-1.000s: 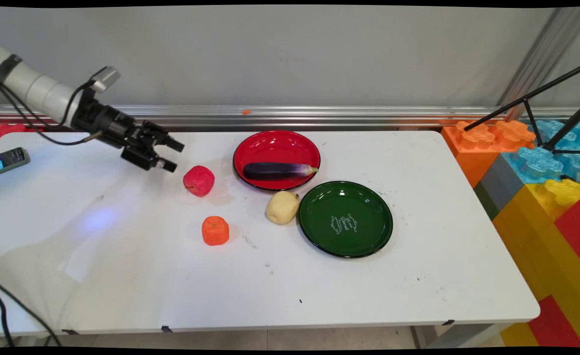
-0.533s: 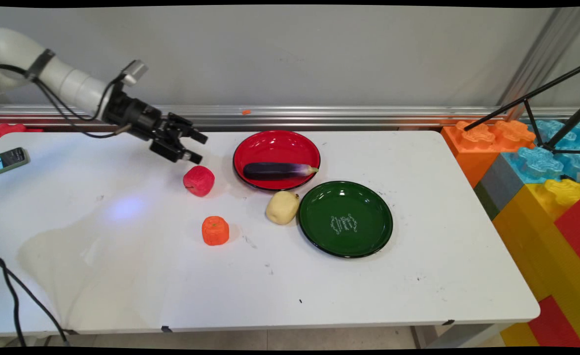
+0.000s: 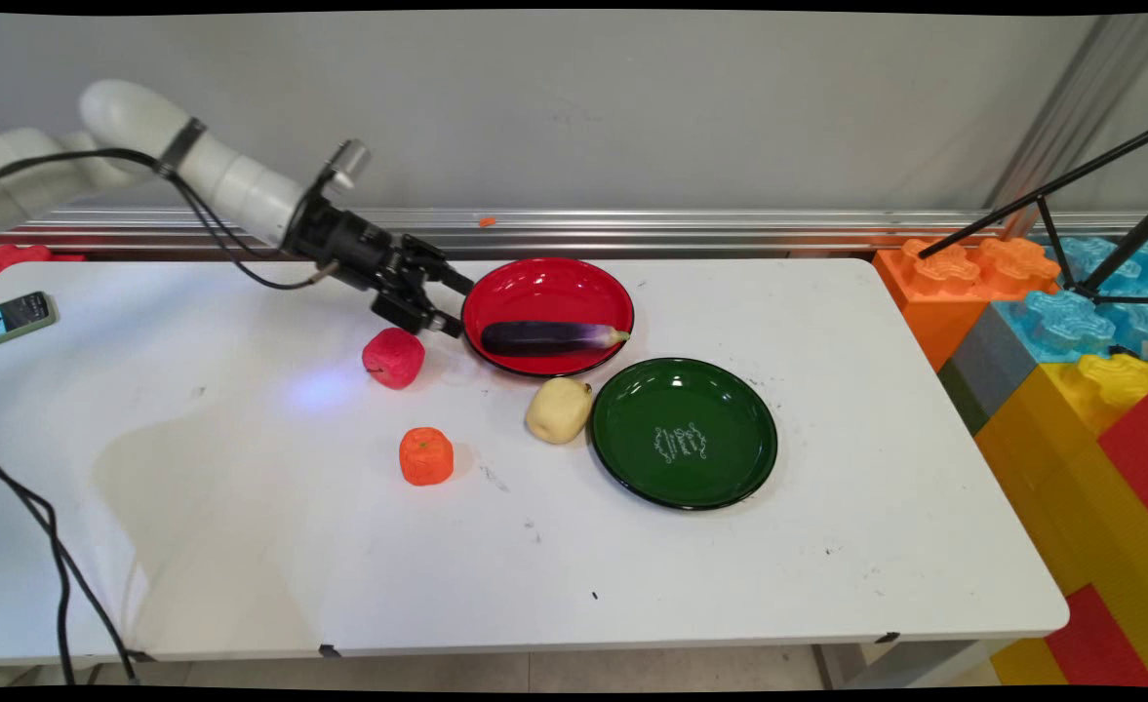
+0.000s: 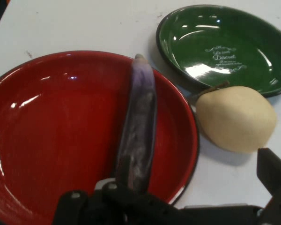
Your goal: Pick up the eggplant from the red plate
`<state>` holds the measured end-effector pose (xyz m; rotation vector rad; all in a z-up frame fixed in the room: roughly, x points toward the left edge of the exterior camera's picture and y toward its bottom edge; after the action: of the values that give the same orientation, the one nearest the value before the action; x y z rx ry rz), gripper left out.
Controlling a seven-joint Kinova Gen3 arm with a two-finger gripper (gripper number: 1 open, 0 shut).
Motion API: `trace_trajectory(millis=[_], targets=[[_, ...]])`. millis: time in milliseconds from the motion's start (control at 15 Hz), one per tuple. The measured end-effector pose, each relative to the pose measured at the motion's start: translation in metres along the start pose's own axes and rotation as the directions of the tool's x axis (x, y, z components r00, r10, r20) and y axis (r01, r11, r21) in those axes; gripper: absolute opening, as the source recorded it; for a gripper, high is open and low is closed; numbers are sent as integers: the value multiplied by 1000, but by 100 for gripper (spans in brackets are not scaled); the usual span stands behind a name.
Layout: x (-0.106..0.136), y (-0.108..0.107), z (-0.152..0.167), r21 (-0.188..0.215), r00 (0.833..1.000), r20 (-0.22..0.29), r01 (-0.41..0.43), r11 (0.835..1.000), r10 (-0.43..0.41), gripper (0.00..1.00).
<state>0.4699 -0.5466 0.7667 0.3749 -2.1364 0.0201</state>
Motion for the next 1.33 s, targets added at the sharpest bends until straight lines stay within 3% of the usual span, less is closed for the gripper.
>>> trace_trajectory(millis=[800,1333], targets=[[2,-34,72,0,998,11,-63,998,63,100],[-2,-46,102,-14,996,14,-87,996,87,100]])
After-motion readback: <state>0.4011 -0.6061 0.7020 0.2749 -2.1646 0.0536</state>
